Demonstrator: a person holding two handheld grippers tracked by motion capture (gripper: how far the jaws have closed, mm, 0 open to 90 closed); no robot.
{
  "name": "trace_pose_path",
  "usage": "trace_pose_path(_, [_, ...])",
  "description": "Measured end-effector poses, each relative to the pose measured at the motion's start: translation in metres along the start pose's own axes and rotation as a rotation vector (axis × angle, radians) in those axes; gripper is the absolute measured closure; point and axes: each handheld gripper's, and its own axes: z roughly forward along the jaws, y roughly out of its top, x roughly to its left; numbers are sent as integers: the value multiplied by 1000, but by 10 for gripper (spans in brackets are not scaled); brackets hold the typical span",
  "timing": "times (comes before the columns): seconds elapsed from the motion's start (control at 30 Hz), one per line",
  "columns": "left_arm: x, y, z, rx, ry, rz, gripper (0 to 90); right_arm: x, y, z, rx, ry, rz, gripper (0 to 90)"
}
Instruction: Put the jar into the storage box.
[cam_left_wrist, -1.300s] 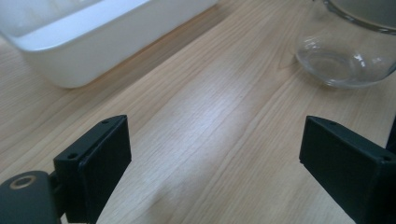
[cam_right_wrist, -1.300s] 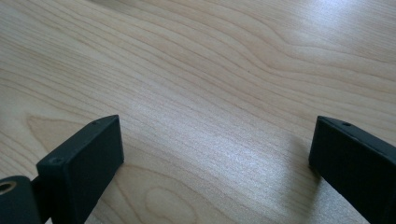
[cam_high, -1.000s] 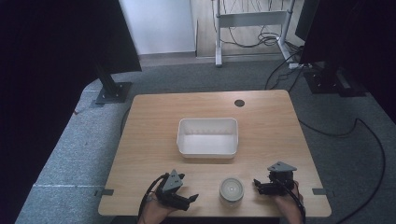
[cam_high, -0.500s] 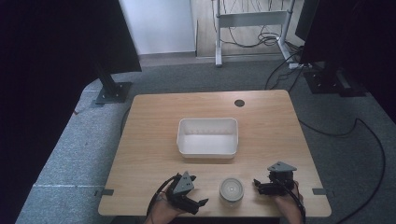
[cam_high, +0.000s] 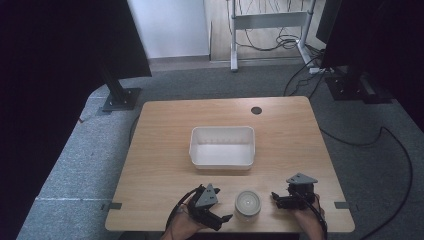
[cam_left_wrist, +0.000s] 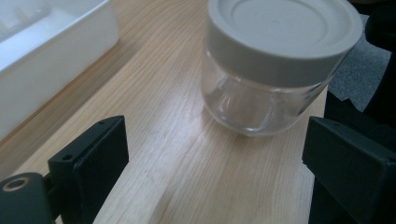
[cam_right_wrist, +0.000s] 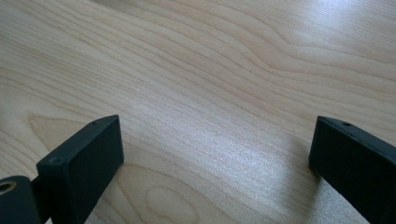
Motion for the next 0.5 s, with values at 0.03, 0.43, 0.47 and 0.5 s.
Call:
trace_pose_path(0.03, [-1,1,2,0,-5,3,67,0,0,0,0,0,0,26])
trace_pose_path(0.43, [-9,12,19,-4,-41,29,47,0,0,0,0,1,-1,25])
trace_pose_path(0.47, [-10,13,20,-4,-46,32,47,0,0,0,0,1,-2,26])
trace_pose_path(0.5, [-12,14,22,-5,-51,37,46,0,0,0,0,1,-1,25])
